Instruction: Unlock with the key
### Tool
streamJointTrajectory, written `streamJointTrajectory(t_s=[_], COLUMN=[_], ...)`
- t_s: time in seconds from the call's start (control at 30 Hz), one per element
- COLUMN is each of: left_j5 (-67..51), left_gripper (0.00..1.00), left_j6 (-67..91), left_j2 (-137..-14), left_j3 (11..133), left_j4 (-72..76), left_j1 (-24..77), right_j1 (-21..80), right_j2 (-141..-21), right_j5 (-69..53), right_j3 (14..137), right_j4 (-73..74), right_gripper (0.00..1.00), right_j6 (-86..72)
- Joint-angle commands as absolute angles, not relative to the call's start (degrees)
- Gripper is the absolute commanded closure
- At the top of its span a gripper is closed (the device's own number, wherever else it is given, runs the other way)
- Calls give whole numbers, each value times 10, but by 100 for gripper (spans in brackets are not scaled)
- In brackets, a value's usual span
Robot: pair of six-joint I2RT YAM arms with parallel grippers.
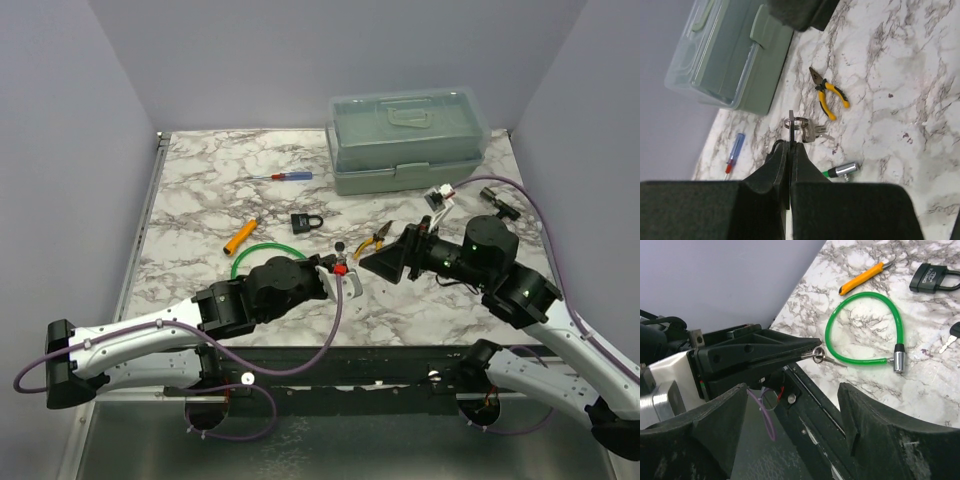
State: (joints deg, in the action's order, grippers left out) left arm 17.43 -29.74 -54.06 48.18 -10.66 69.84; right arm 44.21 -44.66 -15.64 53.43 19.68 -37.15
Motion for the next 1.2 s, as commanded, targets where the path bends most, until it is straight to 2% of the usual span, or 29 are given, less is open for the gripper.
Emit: streamJointTrajectory(t_s=[0.0,0.33,0.67,0.8,1.03,1.17], left_j5=[207,182,118,78,44,40], left_gripper=[100,100,100,100,100,100], left_j6=[-426,-527,-592,-666,-725,-740], left_j2=[-530,-499,-424,-392,-371,-377], left_j3=[465,397,341,311,291,287], left_j4=[-105,-20,41,52,58,70], left_j1=[711,719,721,721,721,721], right_j1=[446,446,445,445,445,445], right_j2=[-464,-548,-596,-609,-606,-613], right_j5=[-190,-231,-282,-320,-321,-346], right_j3=[537,548,571,574,593,581], right_j4=[208,182,160,142,144,122], right_gripper=[23,36,43,44,44,49], right_j6=[-382,-475,-481,-483,-490,-505])
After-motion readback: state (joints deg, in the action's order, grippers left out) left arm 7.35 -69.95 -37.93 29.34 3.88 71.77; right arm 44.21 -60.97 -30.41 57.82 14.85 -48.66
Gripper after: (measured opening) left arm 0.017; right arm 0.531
